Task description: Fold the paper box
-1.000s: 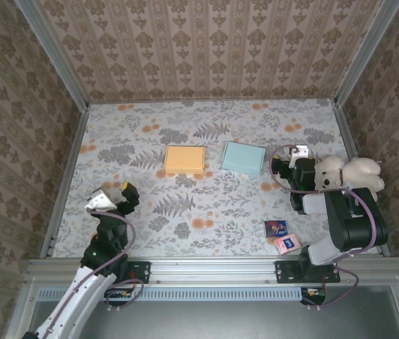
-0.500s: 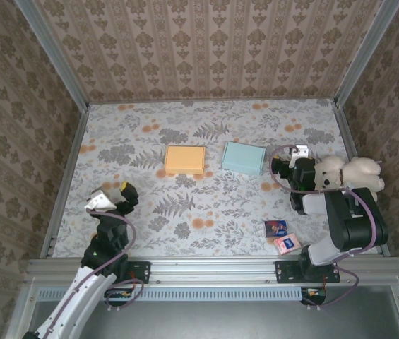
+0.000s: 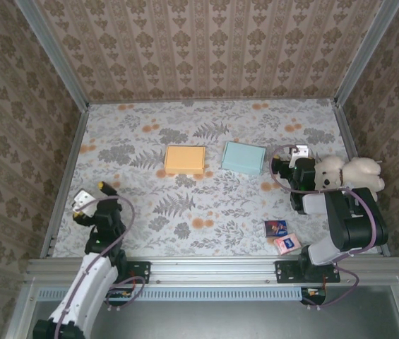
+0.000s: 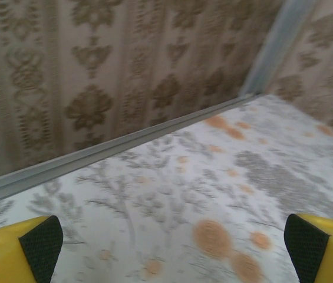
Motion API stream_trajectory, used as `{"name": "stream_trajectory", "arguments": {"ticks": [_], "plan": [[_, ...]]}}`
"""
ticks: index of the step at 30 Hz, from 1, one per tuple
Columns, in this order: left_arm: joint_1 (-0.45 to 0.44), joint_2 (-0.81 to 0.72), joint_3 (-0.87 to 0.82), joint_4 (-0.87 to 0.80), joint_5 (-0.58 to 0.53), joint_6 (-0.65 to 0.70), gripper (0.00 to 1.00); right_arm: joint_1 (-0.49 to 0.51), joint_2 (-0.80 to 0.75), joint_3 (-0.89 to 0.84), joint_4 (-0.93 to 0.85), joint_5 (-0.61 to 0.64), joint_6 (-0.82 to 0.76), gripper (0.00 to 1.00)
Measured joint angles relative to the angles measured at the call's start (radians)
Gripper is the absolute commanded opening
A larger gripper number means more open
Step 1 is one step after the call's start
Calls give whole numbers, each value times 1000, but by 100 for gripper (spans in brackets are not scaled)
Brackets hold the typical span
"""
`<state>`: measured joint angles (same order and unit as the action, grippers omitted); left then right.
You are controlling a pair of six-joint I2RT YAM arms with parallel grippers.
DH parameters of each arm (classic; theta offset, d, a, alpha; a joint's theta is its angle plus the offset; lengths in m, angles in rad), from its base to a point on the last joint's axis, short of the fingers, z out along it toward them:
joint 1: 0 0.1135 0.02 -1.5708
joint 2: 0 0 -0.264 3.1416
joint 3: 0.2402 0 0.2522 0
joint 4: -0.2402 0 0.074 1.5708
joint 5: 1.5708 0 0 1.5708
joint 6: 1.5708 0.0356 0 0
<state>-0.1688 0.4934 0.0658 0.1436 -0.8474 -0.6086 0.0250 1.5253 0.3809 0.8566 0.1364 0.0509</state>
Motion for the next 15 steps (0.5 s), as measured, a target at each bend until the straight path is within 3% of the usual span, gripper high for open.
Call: {"name": "stream_trajectory", "arguments": {"ticks": [4, 7, 15], "plan": [[133, 335, 132, 26, 72, -40, 100, 0, 0, 0, 0, -6, 0, 100], [153, 517, 246, 76, 108, -4, 100, 0, 0, 0, 0, -8, 0, 100], [189, 713, 319, 159, 71, 78, 100, 0, 0, 0, 0, -11, 0, 100]]}}
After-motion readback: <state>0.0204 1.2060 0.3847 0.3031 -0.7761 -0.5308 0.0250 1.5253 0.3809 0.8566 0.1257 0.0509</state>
